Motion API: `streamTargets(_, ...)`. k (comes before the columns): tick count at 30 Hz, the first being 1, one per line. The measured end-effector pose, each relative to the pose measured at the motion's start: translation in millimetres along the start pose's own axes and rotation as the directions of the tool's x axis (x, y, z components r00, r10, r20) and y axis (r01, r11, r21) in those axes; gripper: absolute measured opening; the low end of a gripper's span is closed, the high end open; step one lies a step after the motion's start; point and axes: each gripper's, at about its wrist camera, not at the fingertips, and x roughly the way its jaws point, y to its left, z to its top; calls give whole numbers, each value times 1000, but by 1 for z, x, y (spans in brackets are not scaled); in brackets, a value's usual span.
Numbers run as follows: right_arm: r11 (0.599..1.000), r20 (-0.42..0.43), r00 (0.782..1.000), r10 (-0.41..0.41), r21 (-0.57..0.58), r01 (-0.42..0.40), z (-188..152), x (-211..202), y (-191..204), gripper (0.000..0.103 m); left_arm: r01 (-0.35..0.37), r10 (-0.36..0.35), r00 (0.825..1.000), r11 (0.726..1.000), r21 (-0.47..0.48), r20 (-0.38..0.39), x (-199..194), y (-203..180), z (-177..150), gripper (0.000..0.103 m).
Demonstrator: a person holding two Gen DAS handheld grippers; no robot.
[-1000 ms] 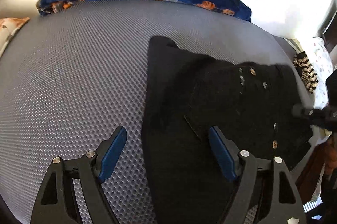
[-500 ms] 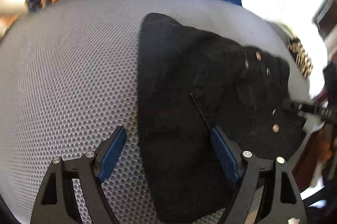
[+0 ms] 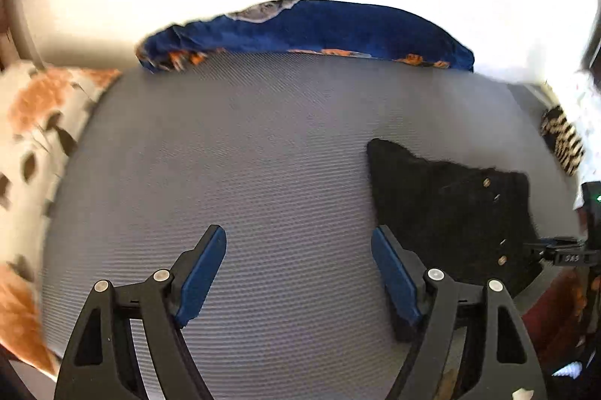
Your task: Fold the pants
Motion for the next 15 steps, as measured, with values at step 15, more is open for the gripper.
streamTargets(15,998,5,999,-46,-40,46,-28,-13,3,63,163,-155,983,983,81,-94,51,-85,-64,78)
